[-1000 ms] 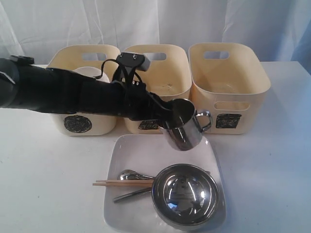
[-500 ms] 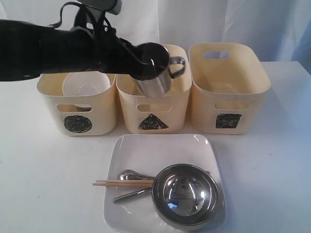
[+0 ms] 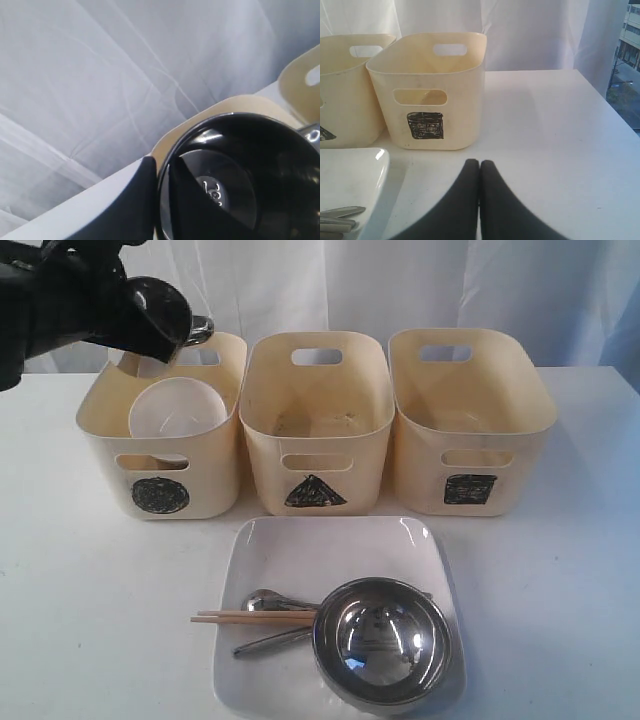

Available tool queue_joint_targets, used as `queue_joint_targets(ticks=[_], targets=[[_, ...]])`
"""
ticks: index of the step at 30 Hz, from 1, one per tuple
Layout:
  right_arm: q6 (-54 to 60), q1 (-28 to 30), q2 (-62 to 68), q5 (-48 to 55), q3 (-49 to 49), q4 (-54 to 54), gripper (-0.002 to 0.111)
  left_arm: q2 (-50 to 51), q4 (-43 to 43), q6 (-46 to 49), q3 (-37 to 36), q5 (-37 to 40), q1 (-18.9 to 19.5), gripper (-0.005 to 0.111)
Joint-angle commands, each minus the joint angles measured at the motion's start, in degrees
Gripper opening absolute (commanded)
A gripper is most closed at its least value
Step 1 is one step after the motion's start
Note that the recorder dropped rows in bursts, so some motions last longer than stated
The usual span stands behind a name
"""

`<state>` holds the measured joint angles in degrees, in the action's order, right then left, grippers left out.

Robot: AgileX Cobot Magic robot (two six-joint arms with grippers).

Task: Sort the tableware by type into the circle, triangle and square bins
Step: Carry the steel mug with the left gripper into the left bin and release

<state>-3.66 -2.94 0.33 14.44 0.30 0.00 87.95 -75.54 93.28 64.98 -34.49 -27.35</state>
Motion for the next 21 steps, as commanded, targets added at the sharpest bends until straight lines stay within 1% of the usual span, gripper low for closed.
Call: queue_joint_targets(ticks=[1, 5, 6, 8, 10, 13, 17, 19, 21], targets=[[-0.07, 0.13, -0.33, -0.64, -0.30, 0.00, 0.000, 2.87, 10.74, -12.91, -0.20, 2.48, 4.87, 0.000], [-0.07, 0.13, -0.33, -0.64, -0.30, 0.00, 0.000, 5.55, 23.06, -27.46, -0.20, 2.75, 7.18, 0.000], [-0.07, 0.13, -0.33, -0.64, -0.30, 0.00, 0.000, 6.68, 27.02, -33.17, -0.20, 2.75, 7.91, 0.000], [-0.07, 0.13, -0.33, -0.64, -0.30, 0.00, 0.000, 8.73, 32.00, -39.28, -0.20, 2.39, 8.97, 0.000], [-0.07, 0.13, -0.33, -0.64, -0.30, 0.00, 0.000, 10.27, 33.19, -41.26, -0.20, 0.98, 9.18, 0.000], [-0.07, 0.13, -0.33, -0.64, -0.30, 0.00, 0.000, 12.30, 36.29, -44.54, -0.20, 0.86, 9.37, 0.000], [-0.07, 0.13, -0.33, -0.64, -0.30, 0.00, 0.000, 13.82, 38.63, -45.31, -0.20, 0.97, 9.42, 0.001], [-0.07, 0.13, -0.33, -0.64, -0.30, 0.00, 0.000, 14.05, 39.53, -45.31, -0.20, 1.06, 9.42, 0.009], [-0.07, 0.13, -0.33, -0.64, -0.30, 0.00, 0.000, 14.05, 39.67, -45.42, -0.20, 0.76, 9.42, 0.025]])
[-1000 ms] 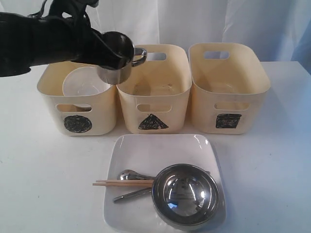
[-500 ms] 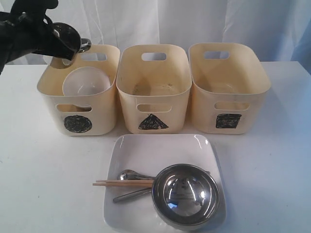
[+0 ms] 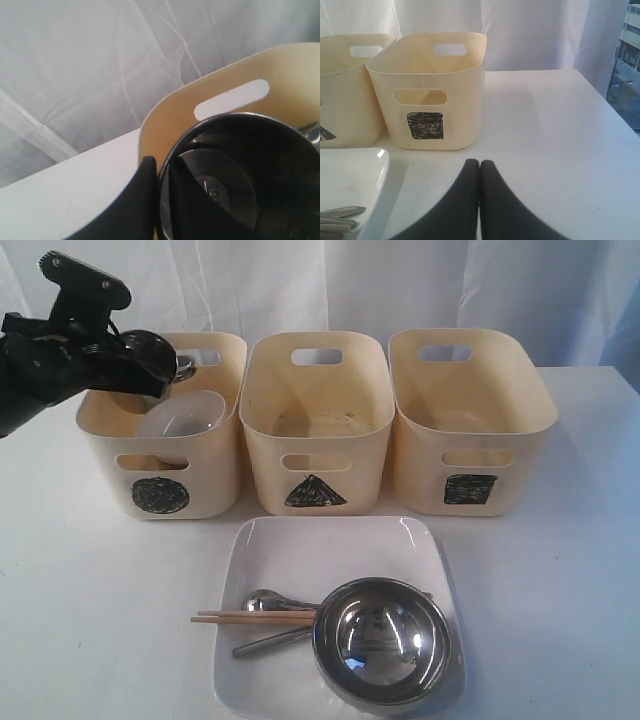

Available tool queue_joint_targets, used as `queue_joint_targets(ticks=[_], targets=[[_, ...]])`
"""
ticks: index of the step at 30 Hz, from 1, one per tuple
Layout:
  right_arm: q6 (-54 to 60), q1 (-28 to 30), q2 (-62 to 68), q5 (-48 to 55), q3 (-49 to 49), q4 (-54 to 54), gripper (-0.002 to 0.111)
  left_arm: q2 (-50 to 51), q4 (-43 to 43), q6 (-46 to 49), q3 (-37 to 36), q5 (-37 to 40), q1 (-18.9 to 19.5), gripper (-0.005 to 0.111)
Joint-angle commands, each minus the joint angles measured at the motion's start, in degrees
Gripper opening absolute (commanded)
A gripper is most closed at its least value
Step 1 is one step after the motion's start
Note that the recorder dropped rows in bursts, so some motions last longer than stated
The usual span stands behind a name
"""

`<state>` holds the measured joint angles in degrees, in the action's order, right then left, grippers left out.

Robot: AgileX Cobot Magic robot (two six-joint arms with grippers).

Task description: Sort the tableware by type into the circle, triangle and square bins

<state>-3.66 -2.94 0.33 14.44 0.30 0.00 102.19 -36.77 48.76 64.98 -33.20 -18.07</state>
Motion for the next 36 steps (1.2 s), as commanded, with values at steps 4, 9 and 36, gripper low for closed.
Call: queue_joint_targets(ticks=[4, 9, 36], targets=[[-0.07, 0.13, -0.33, -0.64, -0.30, 0.00, 0.000, -0.19, 1.21, -3.91, 0.09, -1.10, 0.23, 0.068], [-0.07, 0.13, -0.33, -0.64, -0.30, 0.00, 0.000, -1.22, -3.84, -4.21, 1.16, 0.30, 0.08, 0.084], [-0.07, 0.13, -0.33, -0.64, -0.30, 0.00, 0.000, -27.55, -10.08, -5.55, 1.16, 61.07, -0.02, 0.061]])
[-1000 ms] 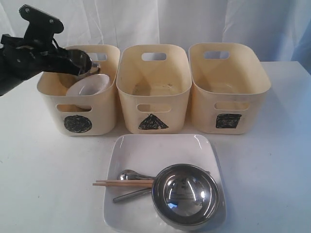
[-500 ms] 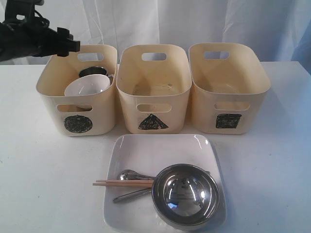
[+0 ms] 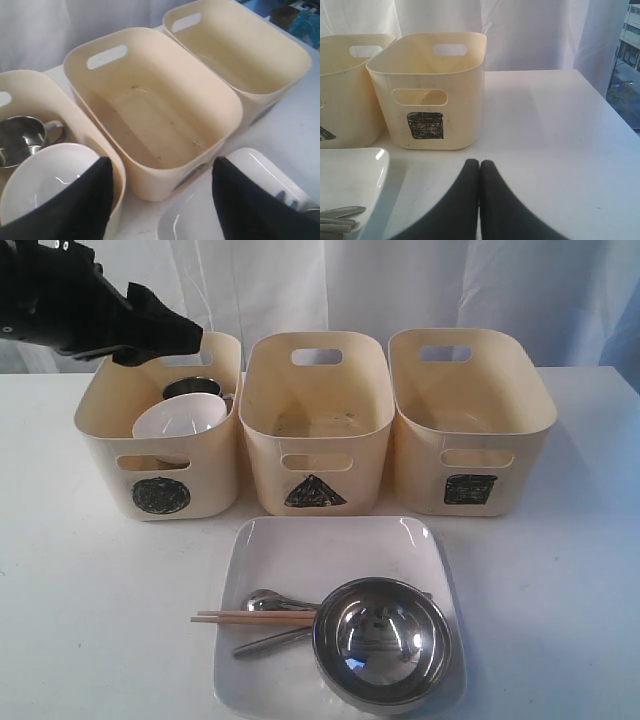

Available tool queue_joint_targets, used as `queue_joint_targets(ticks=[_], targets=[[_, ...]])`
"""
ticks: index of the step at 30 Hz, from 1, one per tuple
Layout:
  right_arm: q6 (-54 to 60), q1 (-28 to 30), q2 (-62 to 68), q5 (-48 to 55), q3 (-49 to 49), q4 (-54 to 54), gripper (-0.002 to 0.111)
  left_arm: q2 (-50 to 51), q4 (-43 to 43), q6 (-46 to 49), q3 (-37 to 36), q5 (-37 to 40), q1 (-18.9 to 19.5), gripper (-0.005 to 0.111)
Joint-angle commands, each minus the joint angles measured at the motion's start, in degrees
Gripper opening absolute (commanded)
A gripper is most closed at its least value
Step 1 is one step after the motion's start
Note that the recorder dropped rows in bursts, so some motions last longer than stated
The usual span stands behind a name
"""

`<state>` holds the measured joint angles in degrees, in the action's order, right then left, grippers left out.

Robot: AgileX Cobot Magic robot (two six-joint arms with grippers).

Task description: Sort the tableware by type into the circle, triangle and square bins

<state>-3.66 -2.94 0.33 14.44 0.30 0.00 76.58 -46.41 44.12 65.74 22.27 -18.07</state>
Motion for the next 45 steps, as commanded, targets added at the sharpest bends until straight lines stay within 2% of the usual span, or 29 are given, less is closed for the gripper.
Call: queue_joint_targets(ticks=[1, 21, 38, 45], targets=[[-0.07, 0.13, -0.33, -0.64, -0.30, 0.00, 0.000, -2.24, -0.58, -0.91, 0.40, 6.66, -0.02, 0.061], [-0.07, 0.13, -0.33, -0.64, -0.30, 0.00, 0.000, -2.55, -0.54, -3.46, 0.22, 16.66, -0.02, 0.061], [-0.07, 0.13, -0.33, -0.64, -0.30, 0.00, 0.000, -2.43, -0.69, -3.54, 0.22, 17.65, -0.02, 0.061], [-0.07, 0.13, -0.33, -0.64, -0.30, 0.00, 0.000, 1.48, -0.70, -3.54, -0.05, 18.85, -0.02, 0.061]])
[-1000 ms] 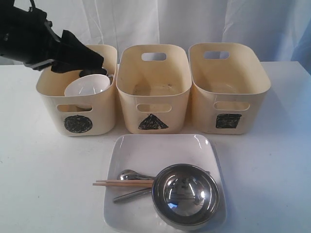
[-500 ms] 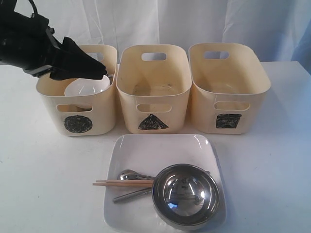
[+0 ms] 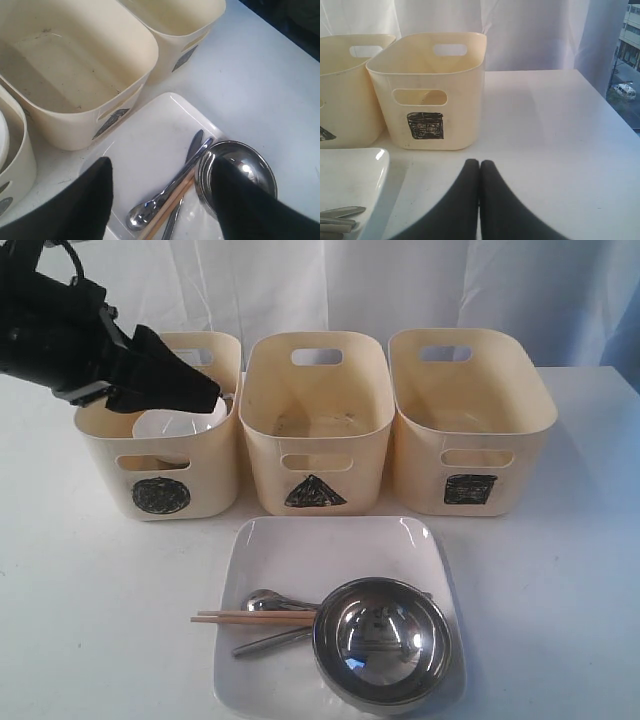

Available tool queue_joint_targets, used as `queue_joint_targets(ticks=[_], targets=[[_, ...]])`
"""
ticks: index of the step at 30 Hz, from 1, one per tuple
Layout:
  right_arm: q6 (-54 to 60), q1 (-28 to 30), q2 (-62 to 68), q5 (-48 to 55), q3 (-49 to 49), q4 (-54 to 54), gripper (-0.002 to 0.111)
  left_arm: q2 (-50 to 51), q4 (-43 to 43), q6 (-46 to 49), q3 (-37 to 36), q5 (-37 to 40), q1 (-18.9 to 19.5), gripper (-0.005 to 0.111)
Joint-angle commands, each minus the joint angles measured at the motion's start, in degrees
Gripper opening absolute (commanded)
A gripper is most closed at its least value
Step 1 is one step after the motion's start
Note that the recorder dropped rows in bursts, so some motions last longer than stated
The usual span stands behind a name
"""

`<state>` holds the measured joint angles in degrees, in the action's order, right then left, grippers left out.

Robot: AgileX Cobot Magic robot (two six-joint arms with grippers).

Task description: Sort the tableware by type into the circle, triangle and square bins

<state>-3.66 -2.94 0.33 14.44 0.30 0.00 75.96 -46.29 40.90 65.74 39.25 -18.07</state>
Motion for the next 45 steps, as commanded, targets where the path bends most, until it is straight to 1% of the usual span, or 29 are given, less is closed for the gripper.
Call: queue_joint_targets(ticks=[1, 5, 9, 14, 17, 25, 29, 35, 40, 45], targets=[[-0.07, 0.13, -0.33, -0.64, -0.30, 0.00, 0.000, 2.90, -1.14, -0.32, -0.05, 2.56, -0.02, 0.061], [-0.07, 0.13, -0.33, -0.64, -0.30, 0.00, 0.000, 6.02, -3.00, 0.13, -0.05, 7.50, -0.20, 0.061], [-0.07, 0.13, -0.33, -0.64, -0.30, 0.00, 0.000, 9.09, -3.00, 1.45, -0.05, 10.49, -2.84, 0.061], [-0.07, 0.13, -0.33, -0.64, -0.30, 0.00, 0.000, 12.20, -2.88, 2.79, -0.05, 9.21, -7.69, 0.061], [-0.07, 0.13, -0.33, -0.64, -0.30, 0.00, 0.000, 13.94, -2.88, 2.79, -0.05, 8.40, -9.95, 0.061], [-0.07, 0.13, -0.33, -0.64, -0.30, 0.00, 0.000, 19.13, -2.88, 3.01, -0.05, 8.18, -14.55, 0.061], [-0.07, 0.13, -0.33, -0.64, -0.30, 0.00, 0.000, 21.56, -2.51, 3.25, -0.05, 6.42, -16.57, 0.061], [-0.07, 0.13, -0.33, -0.64, -0.30, 0.00, 0.000, 24.45, -2.35, 4.08, -0.05, 2.79, -18.61, 0.061], [-0.07, 0.13, -0.33, -0.64, -0.30, 0.00, 0.000, 25.71, -2.34, 4.07, -0.05, -1.19, -18.61, 0.061], [-0.07, 0.13, -0.33, -0.64, -0.30, 0.00, 0.000, 26.78, -2.46, 4.07, -0.05, -3.03, -18.61, 0.061]])
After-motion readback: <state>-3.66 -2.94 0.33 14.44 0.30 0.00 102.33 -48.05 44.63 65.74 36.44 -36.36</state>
